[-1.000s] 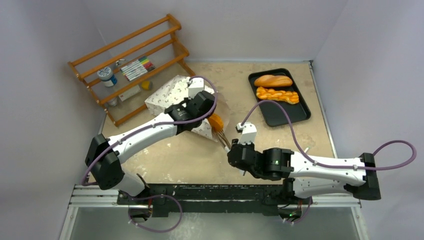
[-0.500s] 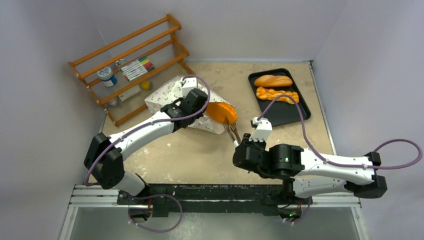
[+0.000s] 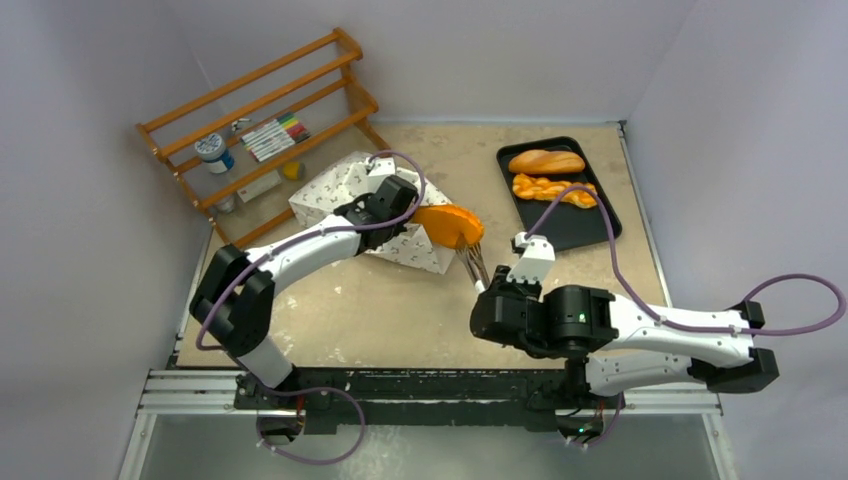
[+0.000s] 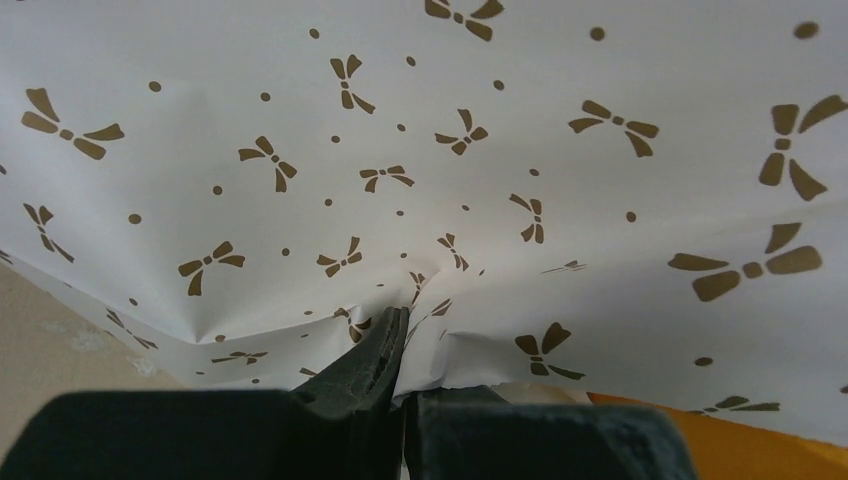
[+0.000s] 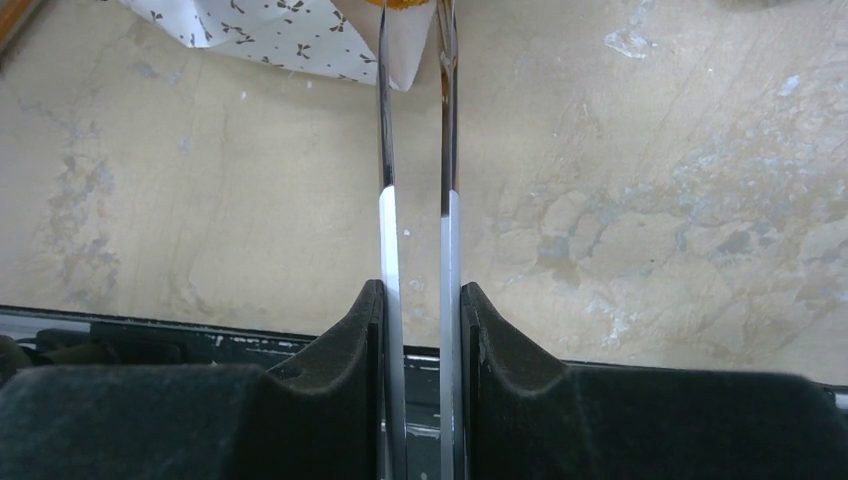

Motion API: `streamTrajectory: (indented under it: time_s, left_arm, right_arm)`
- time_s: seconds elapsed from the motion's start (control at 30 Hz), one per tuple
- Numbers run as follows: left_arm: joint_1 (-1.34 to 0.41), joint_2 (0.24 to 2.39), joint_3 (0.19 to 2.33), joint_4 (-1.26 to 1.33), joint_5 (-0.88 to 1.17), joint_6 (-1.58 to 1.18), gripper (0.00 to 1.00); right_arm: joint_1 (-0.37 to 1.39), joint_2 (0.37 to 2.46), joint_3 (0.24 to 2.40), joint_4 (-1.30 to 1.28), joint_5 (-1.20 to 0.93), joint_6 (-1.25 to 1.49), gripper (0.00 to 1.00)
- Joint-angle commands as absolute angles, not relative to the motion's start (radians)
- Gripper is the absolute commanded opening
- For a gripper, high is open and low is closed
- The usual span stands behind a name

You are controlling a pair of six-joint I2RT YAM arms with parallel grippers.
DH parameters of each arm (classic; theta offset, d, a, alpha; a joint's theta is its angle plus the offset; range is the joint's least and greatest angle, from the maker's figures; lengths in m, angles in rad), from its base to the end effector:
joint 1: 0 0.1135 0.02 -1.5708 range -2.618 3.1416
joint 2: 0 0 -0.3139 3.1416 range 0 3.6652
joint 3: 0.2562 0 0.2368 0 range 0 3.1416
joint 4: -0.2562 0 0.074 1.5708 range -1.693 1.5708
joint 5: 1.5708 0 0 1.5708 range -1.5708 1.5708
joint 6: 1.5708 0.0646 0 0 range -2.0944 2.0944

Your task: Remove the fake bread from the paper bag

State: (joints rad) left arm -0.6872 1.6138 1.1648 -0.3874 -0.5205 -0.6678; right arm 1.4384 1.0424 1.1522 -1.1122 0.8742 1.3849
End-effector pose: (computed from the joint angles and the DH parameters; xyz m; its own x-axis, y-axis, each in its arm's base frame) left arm 0.2933 -0.1991 0.2852 -0.6318 -0.1765 -0.7548 -0.1254 0.9842 -0.1252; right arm 0.0683 0.1372 0.3720 -0.5920 0.3311 -0.7348 0.0019 0.9123 0.4095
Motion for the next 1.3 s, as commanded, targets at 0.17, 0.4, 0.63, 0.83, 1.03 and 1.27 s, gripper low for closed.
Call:
streamTrajectory:
  time_s: [0.17,0.4,0.63,0.83,1.03,1.27]
  left_arm:
    - [-0.575,1.702,1.172,-0.392,-0.571,-0.644,0.00]
    - [-0.542,1.737,1.214,-0.370,-0.567,-0.654,0.00]
    - [-0.540,1.839,1.358,-0.396,-0.591,-0.650,0.00]
    - [-0.515,1.885,1.373,-0.384,-0.598,-0.644,0.00]
    - [-0.505,1.898,1.361,-0.377,-0.599,-0.641,0.00]
    - [-0.502,1.938,1.404,-0.389,-0.603,-0.636,0.00]
  right_arm:
    - [1.434,1.097,1.337,-1.139,1.134,1.368,0.00]
    - [1.434,1.113,1.388,-1.137,1.130,1.323,0.00]
    - [1.434,1.077,1.390,-1.135,1.135,1.317,0.00]
    - [1.434,1.075,1.419,-1.135,1.167,1.291,0.00]
    - [1.434,1.076,1.431,-1.134,1.182,1.287,0.00]
    - [1.434,1.076,1.470,-1.132,1.197,1.261,0.00]
